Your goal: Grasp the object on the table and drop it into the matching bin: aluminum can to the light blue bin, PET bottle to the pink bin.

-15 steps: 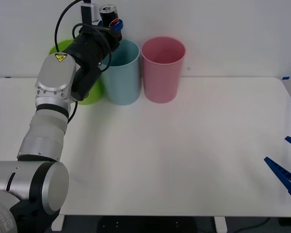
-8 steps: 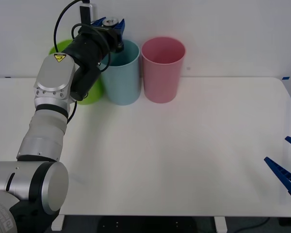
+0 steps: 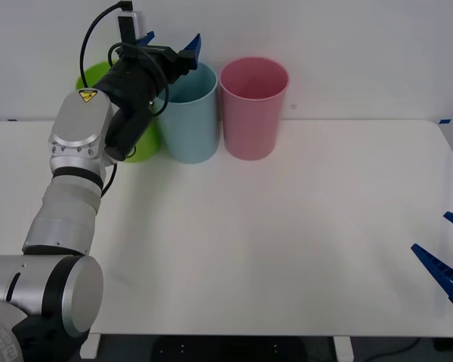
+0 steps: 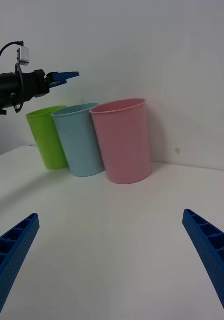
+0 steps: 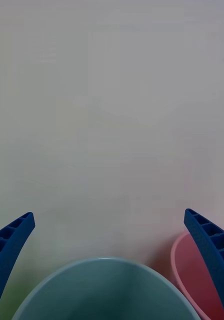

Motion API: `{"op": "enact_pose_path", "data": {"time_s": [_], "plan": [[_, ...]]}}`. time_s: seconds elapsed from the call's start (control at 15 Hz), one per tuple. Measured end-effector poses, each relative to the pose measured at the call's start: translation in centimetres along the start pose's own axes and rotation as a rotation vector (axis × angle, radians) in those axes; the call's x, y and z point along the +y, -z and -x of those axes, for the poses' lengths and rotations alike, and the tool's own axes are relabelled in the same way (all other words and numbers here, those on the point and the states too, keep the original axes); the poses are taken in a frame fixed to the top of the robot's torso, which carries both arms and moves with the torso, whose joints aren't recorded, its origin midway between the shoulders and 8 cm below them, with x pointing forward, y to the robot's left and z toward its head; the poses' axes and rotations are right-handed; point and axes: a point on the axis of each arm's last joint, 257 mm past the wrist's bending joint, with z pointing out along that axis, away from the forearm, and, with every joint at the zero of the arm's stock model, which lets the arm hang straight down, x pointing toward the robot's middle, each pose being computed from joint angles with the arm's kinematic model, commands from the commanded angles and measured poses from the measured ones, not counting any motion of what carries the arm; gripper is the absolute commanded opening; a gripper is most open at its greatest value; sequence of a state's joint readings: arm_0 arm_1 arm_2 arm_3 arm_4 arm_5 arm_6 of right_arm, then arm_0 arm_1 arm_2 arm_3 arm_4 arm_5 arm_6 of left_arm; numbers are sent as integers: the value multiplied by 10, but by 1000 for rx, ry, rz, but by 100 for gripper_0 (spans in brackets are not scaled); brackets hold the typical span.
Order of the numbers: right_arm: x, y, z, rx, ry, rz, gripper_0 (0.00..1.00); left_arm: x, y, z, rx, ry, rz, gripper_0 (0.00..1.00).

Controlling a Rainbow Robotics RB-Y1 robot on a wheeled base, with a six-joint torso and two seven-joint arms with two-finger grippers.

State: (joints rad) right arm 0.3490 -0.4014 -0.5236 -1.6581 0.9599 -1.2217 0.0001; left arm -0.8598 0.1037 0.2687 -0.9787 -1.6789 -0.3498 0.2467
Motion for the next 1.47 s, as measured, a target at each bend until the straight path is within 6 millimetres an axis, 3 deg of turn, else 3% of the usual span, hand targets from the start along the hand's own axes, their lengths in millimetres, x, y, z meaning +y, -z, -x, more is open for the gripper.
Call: {"op": "enact_pose_path", "data": {"time_s": [0.33,0.6,1.07,1.47], "plan": [[0,0,0,0,0,0,100,7,19,2,-36,42,-11,100],[0,0,0,0,0,0,100,14,47,1,-74,73,-15,100],[0,0,0,0,0,0,100,39,106,5,-103,72,-60,100],[0,0,0,0,0,0,100,84,176,3,-98,74,-69,100]]}}
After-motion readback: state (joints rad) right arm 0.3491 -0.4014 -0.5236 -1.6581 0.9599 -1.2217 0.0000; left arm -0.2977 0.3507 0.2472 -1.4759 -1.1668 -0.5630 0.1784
